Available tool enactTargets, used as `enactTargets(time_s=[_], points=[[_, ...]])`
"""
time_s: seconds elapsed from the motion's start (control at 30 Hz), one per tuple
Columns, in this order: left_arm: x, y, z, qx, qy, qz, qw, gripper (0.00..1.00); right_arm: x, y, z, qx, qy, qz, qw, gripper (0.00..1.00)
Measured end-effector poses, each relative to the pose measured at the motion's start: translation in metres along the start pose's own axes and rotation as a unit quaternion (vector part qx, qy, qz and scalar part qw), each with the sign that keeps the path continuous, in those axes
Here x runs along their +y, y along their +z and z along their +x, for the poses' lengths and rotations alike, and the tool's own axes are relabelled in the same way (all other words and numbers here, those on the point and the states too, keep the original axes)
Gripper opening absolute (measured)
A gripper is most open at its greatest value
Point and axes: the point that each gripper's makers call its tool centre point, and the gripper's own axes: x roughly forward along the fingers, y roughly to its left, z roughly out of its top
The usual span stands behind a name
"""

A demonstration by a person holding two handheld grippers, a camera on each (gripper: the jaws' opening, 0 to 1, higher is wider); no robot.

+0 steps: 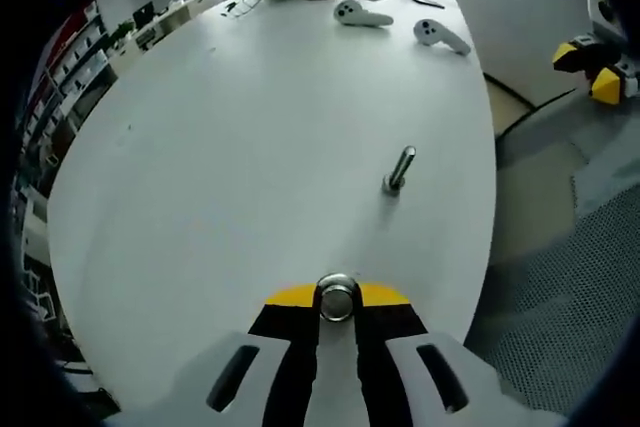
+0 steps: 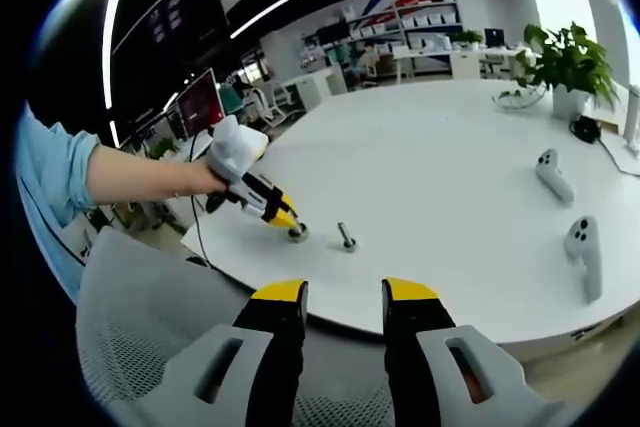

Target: Place the washer onto the threaded stud by aligning its center hole with the stud, sliding it down to the base, and recovering from edge contact or off-axis alignment until the washer reaches the visible bottom stop.

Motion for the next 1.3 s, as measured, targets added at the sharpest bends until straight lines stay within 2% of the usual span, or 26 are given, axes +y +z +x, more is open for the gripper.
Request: enactTargets(time_s=[0.23,0.43,0.47,0.53,0.6,0.67,0.83,0.93,1.1,1.23,1.3], points=[[-0.010,0.006,0.005,0.000,0.001,0.010,0.9999,0.11,0.000,0.000,0.000,-0.003,0.000,0.001,1.0000,0.32],[-0.009,0.007,0.004,-0.016,0.000,0.008,0.9998,0.11,0.000,0.001,0.000,-0.005,0.000,0.002,1.0000,0.32],[-0.009,0.007,0.004,-0.021,-0.002,0.030,0.9993,0.11,0.000,0.001,0.000,-0.005,0.000,0.001,1.0000,0.32],[-0.005,0.007,0.002,-0.026,0.015,0.058,0.9979,0.16,0.000,0.001,0.000,-0.004,-0.001,0.000,1.0000,0.33],[-0.003,0.006,-0.002,-0.030,0.020,0.054,0.9979,0.24,0.000,0.001,0.000,-0.003,-0.001,0.000,1.0000,0.33],[-0.001,0.008,-0.010,-0.044,0.016,0.028,0.9985,0.24,0.000,0.001,0.000,-0.002,0.000,-0.001,1.0000,0.32],[0.008,0.005,-0.036,-0.063,0.034,0.004,0.9974,0.28,0.001,0.000,0.000,0.000,0.004,-0.003,1.0000,0.32],[0.013,-0.001,-0.058,-0.077,0.046,-0.015,0.9959,0.22,0.002,0.000,0.000,0.001,0.004,-0.006,1.0000,0.32],[0.011,-0.015,-0.085,-0.092,0.055,-0.034,0.9936,0.23,0.004,-0.001,0.001,0.006,0.010,-0.011,0.9999,0.32],[0.008,-0.018,-0.111,-0.128,0.069,-0.070,0.9869,0.23,0.004,-0.002,0.001,0.007,0.012,-0.011,0.9998,0.32],[0.003,-0.019,-0.126,-0.153,0.072,-0.094,0.9812,0.23,0.005,-0.002,0.001,0.008,0.013,-0.010,0.9998,0.32]])
